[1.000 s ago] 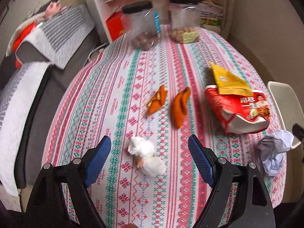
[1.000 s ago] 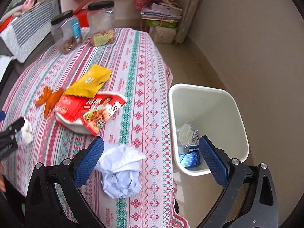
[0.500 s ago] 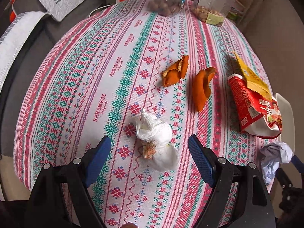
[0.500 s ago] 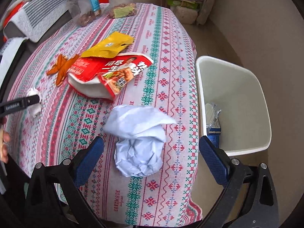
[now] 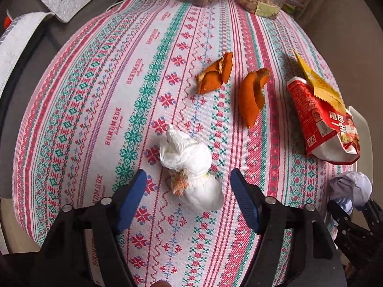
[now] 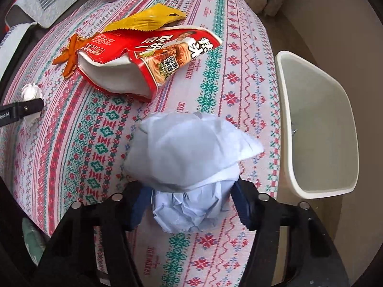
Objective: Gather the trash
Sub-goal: 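Grasp the white tissue bundle with the left tool while the right tool grasps the crumpled blue paper, then carry the tissue bundle with the left tool while the right tool drops the blue paper into the wastebasket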
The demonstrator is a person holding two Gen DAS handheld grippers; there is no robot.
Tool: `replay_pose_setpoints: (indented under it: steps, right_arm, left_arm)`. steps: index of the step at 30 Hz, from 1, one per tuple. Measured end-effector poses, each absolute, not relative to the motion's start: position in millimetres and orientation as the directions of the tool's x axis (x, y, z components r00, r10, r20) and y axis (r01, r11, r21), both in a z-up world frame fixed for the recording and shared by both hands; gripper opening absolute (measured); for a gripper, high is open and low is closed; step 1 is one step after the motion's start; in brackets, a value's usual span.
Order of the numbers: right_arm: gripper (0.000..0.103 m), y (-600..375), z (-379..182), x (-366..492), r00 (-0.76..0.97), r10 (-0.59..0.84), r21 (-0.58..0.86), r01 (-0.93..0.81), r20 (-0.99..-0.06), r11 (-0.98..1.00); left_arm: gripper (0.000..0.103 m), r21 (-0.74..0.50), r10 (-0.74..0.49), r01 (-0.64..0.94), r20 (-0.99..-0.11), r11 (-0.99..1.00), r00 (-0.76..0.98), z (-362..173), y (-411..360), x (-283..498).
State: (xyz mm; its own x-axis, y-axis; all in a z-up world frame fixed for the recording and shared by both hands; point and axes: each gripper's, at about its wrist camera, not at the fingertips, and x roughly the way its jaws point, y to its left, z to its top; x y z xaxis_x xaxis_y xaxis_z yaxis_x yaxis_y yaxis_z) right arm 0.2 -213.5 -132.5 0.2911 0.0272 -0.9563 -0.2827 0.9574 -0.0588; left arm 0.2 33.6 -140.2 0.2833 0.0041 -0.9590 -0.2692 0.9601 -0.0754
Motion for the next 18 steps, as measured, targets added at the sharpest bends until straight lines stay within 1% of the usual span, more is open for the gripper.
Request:
replay_pose_setpoints:
  steps: [2,4,6,13,18]
  right_arm:
    - [0.055,-214,-130,1,0.295,0.046,-0.038,-0.275,-0.954,0.961]
    - [0.053,-215,-127,2,0.298,0.068,-0.014,-0.266,-0.952,0.964]
    - [0.051,-213,-123,2,0.305,0.087,0.001,-0.270,-0.948,0.963]
    - [0.050,-192,-89,-9,0.356,0.190,0.049,-0.369,-0.915,0.928]
    - [0.051,-164,-65,-17,0.409,0.277,0.069,-0.454,-0.870,0.888]
  left_arm:
    - [0.060,-0.075,0.004,-0.271,-0.959,0.960,0.282,-143,34,0]
    - [0.052,-0.067,0.015,-0.268,-0.956,0.961,0.293,-142,34,1]
    - [0.038,-0.073,0.010,-0.255,-0.951,0.964,0.309,-140,34,2]
    - [0.035,-0.078,0.009,-0.230,-0.934,0.970,0.358,-130,33,0]
    - [0.035,-0.071,0.030,-0.232,-0.914,0.970,0.405,-116,39,-6]
